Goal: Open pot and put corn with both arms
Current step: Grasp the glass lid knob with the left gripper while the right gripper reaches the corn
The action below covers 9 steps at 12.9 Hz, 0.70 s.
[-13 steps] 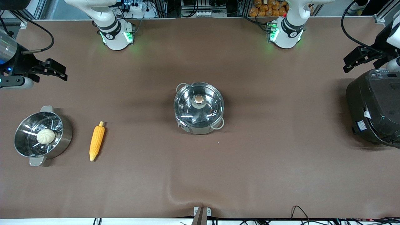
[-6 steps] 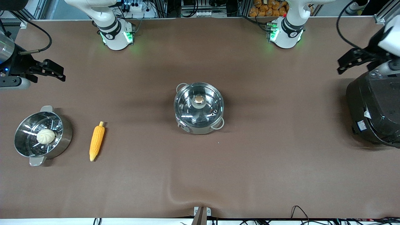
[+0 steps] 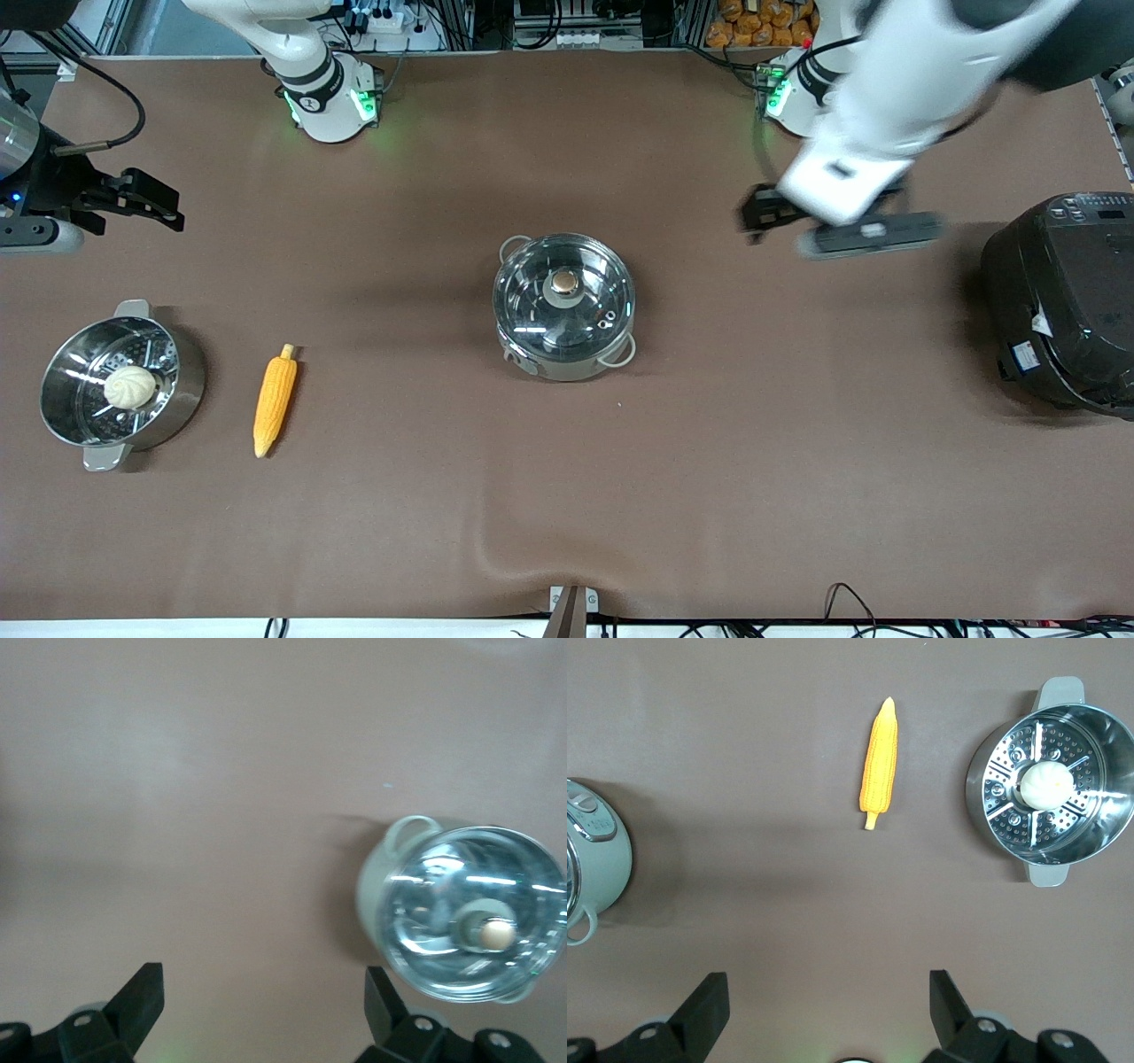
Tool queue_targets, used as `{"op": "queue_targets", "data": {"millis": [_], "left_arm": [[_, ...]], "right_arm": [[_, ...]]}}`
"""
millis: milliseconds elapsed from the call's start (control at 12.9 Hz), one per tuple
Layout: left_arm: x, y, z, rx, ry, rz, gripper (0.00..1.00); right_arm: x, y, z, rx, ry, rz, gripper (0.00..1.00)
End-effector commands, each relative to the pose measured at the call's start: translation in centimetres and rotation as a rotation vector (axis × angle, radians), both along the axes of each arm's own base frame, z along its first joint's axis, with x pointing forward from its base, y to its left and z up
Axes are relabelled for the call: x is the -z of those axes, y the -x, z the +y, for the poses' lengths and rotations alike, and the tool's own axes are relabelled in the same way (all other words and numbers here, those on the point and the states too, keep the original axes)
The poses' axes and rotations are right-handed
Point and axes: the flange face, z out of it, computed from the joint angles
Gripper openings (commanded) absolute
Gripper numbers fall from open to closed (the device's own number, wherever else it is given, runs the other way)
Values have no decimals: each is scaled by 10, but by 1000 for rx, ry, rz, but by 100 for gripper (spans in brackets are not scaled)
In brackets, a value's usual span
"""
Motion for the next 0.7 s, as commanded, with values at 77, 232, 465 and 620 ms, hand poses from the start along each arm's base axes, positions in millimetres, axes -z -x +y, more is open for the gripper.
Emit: {"op": "queue_targets", "data": {"millis": [77, 232, 465, 620], "left_arm": [[52, 13, -102, -60, 24, 14, 100], [80, 32, -149, -108, 38, 12, 100], [130, 50, -195, -140, 33, 25, 100], [158, 53, -206, -145, -10, 15, 100]], "right_arm": [[-7, -2, -13, 35, 8, -26, 100], [-5, -1, -7, 28, 8, -15, 100], [13, -16, -8, 10, 10, 1, 100], [41, -34, -2, -4, 19, 24, 100]]}}
